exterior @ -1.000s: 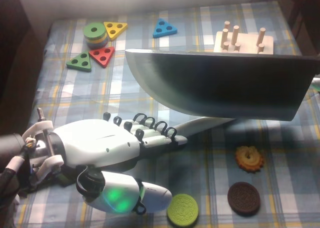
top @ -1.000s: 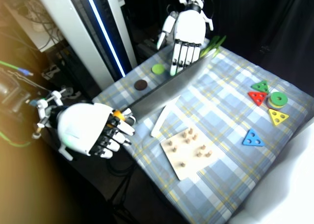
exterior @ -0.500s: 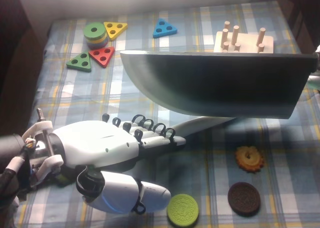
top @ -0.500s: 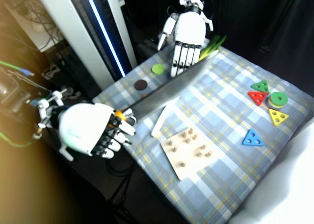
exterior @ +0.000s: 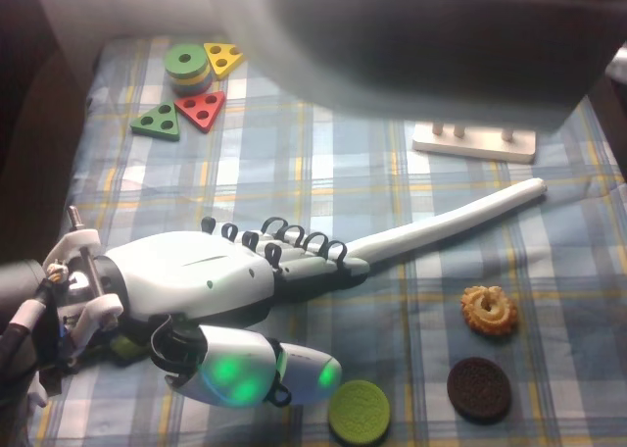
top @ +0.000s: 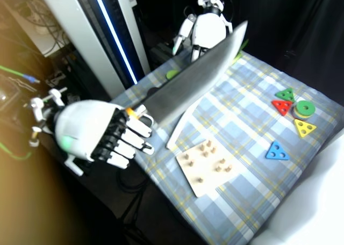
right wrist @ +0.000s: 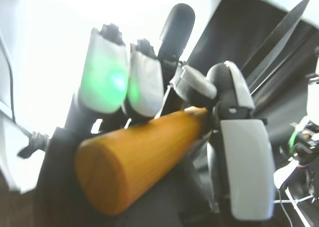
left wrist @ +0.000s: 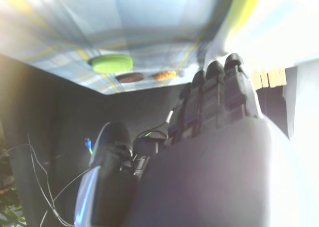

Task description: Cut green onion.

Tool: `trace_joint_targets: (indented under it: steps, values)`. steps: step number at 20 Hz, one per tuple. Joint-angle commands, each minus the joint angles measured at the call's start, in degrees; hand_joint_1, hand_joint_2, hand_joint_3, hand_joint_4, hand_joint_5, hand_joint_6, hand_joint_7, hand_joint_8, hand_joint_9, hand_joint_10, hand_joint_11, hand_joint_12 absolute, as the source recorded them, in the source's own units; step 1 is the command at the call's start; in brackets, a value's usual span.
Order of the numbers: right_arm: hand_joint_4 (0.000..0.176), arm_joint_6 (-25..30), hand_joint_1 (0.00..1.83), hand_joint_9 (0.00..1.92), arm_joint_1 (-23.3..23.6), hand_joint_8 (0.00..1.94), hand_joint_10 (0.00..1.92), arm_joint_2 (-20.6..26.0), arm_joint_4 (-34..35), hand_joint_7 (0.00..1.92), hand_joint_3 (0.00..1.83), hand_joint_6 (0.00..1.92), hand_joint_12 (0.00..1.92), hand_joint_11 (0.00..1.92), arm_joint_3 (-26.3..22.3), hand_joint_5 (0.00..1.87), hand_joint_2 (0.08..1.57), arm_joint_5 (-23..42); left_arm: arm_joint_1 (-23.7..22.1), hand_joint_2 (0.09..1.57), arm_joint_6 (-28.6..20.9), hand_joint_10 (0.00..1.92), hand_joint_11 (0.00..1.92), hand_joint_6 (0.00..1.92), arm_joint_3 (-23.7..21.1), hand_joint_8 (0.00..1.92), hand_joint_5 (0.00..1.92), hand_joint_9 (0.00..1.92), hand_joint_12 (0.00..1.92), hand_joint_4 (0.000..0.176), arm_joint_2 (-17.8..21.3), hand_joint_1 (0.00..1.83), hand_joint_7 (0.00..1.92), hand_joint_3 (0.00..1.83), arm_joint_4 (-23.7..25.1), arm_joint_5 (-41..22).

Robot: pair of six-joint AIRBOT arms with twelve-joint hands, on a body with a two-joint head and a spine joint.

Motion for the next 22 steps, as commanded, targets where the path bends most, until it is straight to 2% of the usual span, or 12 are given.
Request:
trace_joint_targets:
  steps: [1,3,6,10,12,16,18,20,22]
  values:
    - [0.0,0.05,0.76,1.58,1.06,1.94,1.92,0.62,1.48,1.47,0.0,1.92,1.92,1.61,0.57,1.24,1.38,7.86,-0.75,1.3,-0.26,0.0,0.0,0.0,0.12,0.0,0.01,0.04,0.0,0.0,0.26,0.0,0.06,0.0,-1.32,-7.21]
    - [0.0,-0.52,0.76,1.63,1.59,1.94,1.92,0.69,1.96,1.51,0.0,1.92,1.92,1.65,0.97,1.29,1.37,7.59,-0.82,1.3,-0.29,0.0,0.0,0.0,-0.07,0.0,0.01,0.03,0.0,0.0,1.07,0.0,0.05,0.0,-2.94,-9.33]
    - [0.0,-0.83,0.7,1.65,1.86,1.94,1.92,0.72,2.93,1.52,0.01,1.92,1.92,1.68,1.69,1.25,1.39,6.53,-0.59,1.29,-0.32,0.0,0.0,0.0,-0.42,0.0,0.0,0.0,0.0,0.0,2.87,0.0,0.0,0.0,-6.46,-13.53]
    - [0.0,-0.83,0.67,1.61,2.81,1.94,1.92,0.78,3.77,1.48,0.0,1.92,1.92,1.64,3.23,1.21,1.39,3.41,0.89,1.31,-0.13,0.0,0.0,0.0,-0.38,0.0,0.0,0.0,0.0,0.0,5.56,0.0,0.0,0.01,-14.01,-21.84]
    - [0.0,-1.15,0.74,1.6,4.35,1.94,1.92,0.45,3.77,1.48,0.0,1.92,1.92,1.63,4.38,1.21,1.38,0.89,1.82,1.32,2.13,0.01,0.0,0.0,-0.72,0.0,0.0,0.02,0.0,0.0,6.68,0.0,0.0,0.01,-17.36,-25.0]
    - [0.0,-2.86,0.75,1.57,7.69,1.94,1.92,-0.38,3.54,1.45,0.0,1.92,1.92,1.6,6.67,1.18,1.39,-5.21,5.08,1.34,11.83,0.02,0.06,0.0,-3.74,0.01,0.01,0.06,0.03,0.0,9.96,0.0,0.03,0.01,-26.05,-33.78]
    - [0.0,-2.87,0.78,1.58,8.28,1.94,1.92,-0.59,3.51,1.45,0.0,1.92,1.92,1.61,7.51,1.22,1.38,-6.84,6.58,1.33,12.25,0.01,0.06,0.0,-4.48,0.0,0.0,0.07,0.03,0.0,11.21,0.0,0.02,0.0,-27.99,-37.99]
    - [0.0,-2.87,0.73,1.59,8.61,1.94,1.92,-1.03,3.56,1.47,0.0,1.92,1.92,1.62,8.35,1.26,1.37,-8.77,8.09,1.32,12.25,0.0,0.0,0.0,-4.95,0.0,0.0,0.01,0.0,0.0,11.82,0.0,0.01,0.0,-29.7,-42.03]
    - [0.0,-2.87,0.72,1.61,8.63,1.94,1.92,-1.48,3.6,1.48,0.0,1.92,1.92,1.65,8.9,1.25,1.39,-10.06,9.09,1.33,12.25,0.02,0.0,0.0,-5.19,0.02,0.0,0.06,0.0,0.0,11.89,0.0,0.05,0.01,-30.71,-44.38]
